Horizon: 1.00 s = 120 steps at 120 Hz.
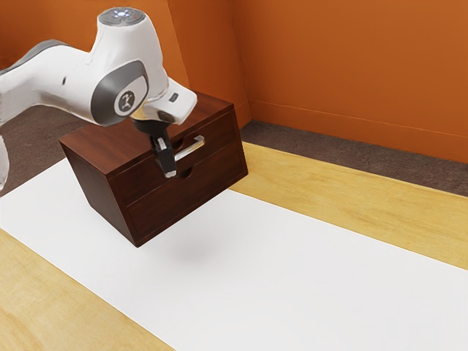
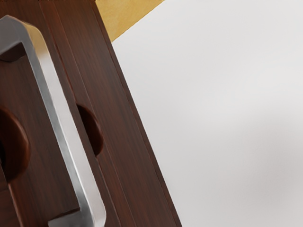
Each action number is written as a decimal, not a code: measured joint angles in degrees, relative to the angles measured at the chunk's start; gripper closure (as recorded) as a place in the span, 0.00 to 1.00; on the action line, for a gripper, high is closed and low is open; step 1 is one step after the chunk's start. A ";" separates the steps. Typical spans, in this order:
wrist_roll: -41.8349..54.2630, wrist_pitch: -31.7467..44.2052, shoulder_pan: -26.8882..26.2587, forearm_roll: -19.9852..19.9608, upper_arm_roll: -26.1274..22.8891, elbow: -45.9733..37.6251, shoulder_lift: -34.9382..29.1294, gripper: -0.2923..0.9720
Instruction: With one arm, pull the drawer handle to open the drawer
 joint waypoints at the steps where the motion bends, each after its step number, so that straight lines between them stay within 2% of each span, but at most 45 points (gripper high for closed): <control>1: -0.09 0.06 -0.03 0.00 0.00 0.07 0.09 0.23; 46: -3.92 2.60 -0.08 -0.07 0.09 1.98 3.47 0.34; 67: -5.14 3.11 -0.08 -0.19 0.09 1.63 4.45 0.36; 75: -5.64 3.42 -0.01 -0.22 0.12 1.63 4.74 0.32; 98: -7.04 4.90 0.03 -0.32 0.21 2.09 6.44 0.32; 120: -7.96 5.97 -0.02 -0.50 0.08 5.09 8.09 0.36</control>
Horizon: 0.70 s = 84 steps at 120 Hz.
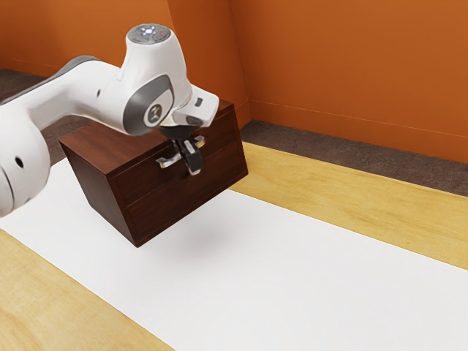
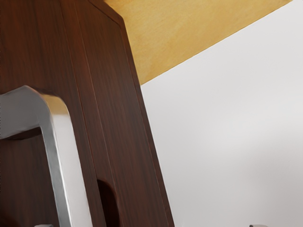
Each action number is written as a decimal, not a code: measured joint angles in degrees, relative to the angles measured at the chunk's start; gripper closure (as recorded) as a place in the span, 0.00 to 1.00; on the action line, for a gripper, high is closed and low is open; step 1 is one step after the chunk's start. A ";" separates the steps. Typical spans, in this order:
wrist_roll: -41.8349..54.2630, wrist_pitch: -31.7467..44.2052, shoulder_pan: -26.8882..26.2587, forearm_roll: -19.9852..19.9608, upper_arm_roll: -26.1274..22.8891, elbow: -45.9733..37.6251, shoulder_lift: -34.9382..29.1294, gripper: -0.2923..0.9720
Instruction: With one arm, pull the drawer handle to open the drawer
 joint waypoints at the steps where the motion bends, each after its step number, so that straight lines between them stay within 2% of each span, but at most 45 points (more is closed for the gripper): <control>1: -0.04 0.04 -0.01 0.00 -0.01 -0.05 0.01 0.36; 49: -1.57 2.76 0.05 0.34 -1.81 -5.18 -1.61 0.30; 63: -1.81 3.25 0.06 0.34 -2.68 -6.69 -3.54 0.40; 76: -2.06 3.55 -0.05 0.34 -3.52 -8.22 -4.86 0.40; 84: -2.18 3.66 -0.04 0.33 -3.80 -9.62 -6.31 0.44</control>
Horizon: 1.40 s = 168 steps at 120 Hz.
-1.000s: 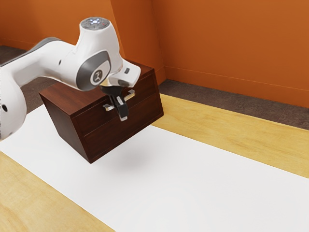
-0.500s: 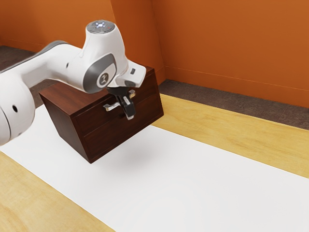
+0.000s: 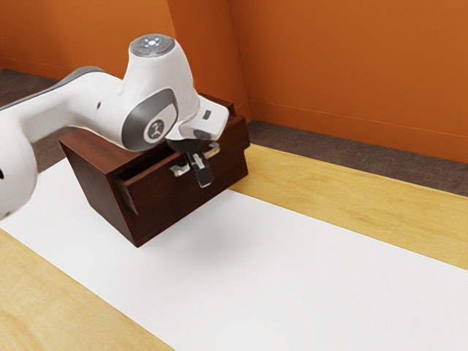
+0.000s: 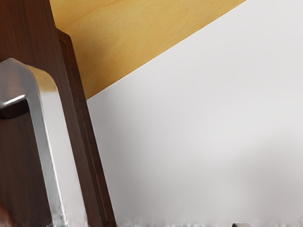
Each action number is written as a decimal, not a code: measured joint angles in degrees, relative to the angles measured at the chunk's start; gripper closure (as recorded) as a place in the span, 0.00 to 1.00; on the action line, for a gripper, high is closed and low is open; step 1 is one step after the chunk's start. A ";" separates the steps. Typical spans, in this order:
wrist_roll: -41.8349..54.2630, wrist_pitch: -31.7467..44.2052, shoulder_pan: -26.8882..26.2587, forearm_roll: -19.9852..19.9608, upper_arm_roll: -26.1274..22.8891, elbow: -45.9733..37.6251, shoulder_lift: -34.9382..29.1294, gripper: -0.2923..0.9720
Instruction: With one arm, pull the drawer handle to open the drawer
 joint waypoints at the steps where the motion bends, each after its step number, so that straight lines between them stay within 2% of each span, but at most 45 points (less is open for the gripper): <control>1: -0.01 0.01 -0.01 0.01 -0.03 -0.16 -0.15 0.45; 20: -0.50 0.21 -0.04 -0.01 -1.93 -2.26 -2.28 0.45; 49: -1.77 0.48 -0.53 0.09 -3.90 -4.80 -3.73 0.37; 62: -2.39 0.99 -0.17 0.14 -4.35 -7.07 -5.39 0.40; 106: -4.11 2.58 -0.74 -0.09 -7.93 -8.37 -5.64 0.30; 135: -5.01 3.03 -0.41 -0.04 -11.05 -9.11 -5.97 0.34; 141: -5.09 2.88 -0.55 -0.10 -11.35 -9.03 -6.95 0.44; 168: -5.86 -1.23 -0.88 -0.53 -12.24 -6.82 -19.89 0.30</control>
